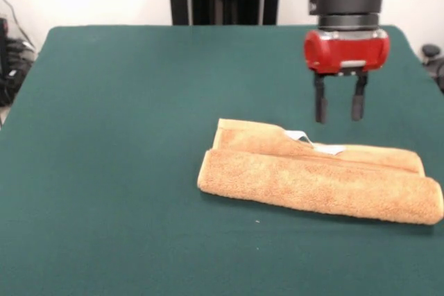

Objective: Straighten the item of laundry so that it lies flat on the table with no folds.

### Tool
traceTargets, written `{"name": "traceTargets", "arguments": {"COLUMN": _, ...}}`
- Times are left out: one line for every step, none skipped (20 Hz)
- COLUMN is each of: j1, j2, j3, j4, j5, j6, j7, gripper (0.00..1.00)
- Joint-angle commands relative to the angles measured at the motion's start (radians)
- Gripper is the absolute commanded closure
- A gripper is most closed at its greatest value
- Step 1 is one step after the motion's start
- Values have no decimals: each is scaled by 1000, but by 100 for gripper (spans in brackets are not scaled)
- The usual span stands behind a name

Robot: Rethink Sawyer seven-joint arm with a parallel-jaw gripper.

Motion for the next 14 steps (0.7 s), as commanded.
{"name": "traceTargets", "arguments": {"j1": 278, "j2": 272, "j3": -498, "j4": -117, "j5": 241, "j6": -393, "j7": 311, "gripper": 0}}
{"name": "traceTargets", "arguments": {"j1": 294, "j2": 300, "j3": -532, "j4": -115, "j5": 306, "j6": -441, "j7": 280, "gripper": 0}}
{"name": "traceTargets", "arguments": {"j1": 305, "j2": 337, "j3": -563, "j4": -112, "j5": 392, "j6": -514, "j7": 229, "gripper": 0}}
{"name": "traceTargets", "arguments": {"j1": 298, "j2": 348, "j3": -565, "j4": -101, "j5": 439, "j6": -554, "j7": 186, "gripper": 0}}
{"name": "traceTargets", "arguments": {"j1": 302, "j2": 371, "j3": -579, "j4": -97, "j5": 503, "j6": -610, "j7": 137, "gripper": 0}}
{"name": "traceTargets", "arguments": {"j1": 300, "j2": 379, "j3": -578, "j4": -91, "j5": 537, "j6": -640, "j7": 104, "gripper": 0}}
{"name": "traceTargets", "arguments": {"j1": 297, "j2": 392, "j3": -582, "j4": -79, "j5": 583, "j6": -689, "j7": 75, "gripper": 0}}
{"name": "traceTargets", "arguments": {"j1": 296, "j2": 393, "j3": -582, "j4": -72, "j5": 605, "j6": -708, "j7": 59, "gripper": 0}}
{"name": "traceTargets", "arguments": {"j1": 294, "j2": 394, "j3": -582, "j4": -65, "j5": 627, "j6": -728, "j7": 42, "gripper": 0}}
{"name": "traceTargets", "arguments": {"j1": 292, "j2": 395, "j3": -577, "j4": -62, "j5": 639, "j6": -735, "j7": 35, "gripper": 0}}
{"name": "traceTargets", "arguments": {"j1": 284, "j2": 374, "j3": -567, "j4": -49, "j5": 636, "j6": -736, "j7": 38, "gripper": 0}}
{"name": "traceTargets", "arguments": {"j1": 282, "j2": 373, "j3": -563, "j4": -49, "j5": 640, "j6": -741, "j7": 34, "gripper": 0}}
{"name": "traceTargets", "arguments": {"j1": 267, "j2": 378, "j3": -549, "j4": -54, "j5": 638, "j6": -757, "j7": 35, "gripper": 0}}
{"name": "traceTargets", "arguments": {"j1": 261, "j2": 380, "j3": -543, "j4": -58, "j5": 637, "j6": -763, "j7": 34, "gripper": 0}}
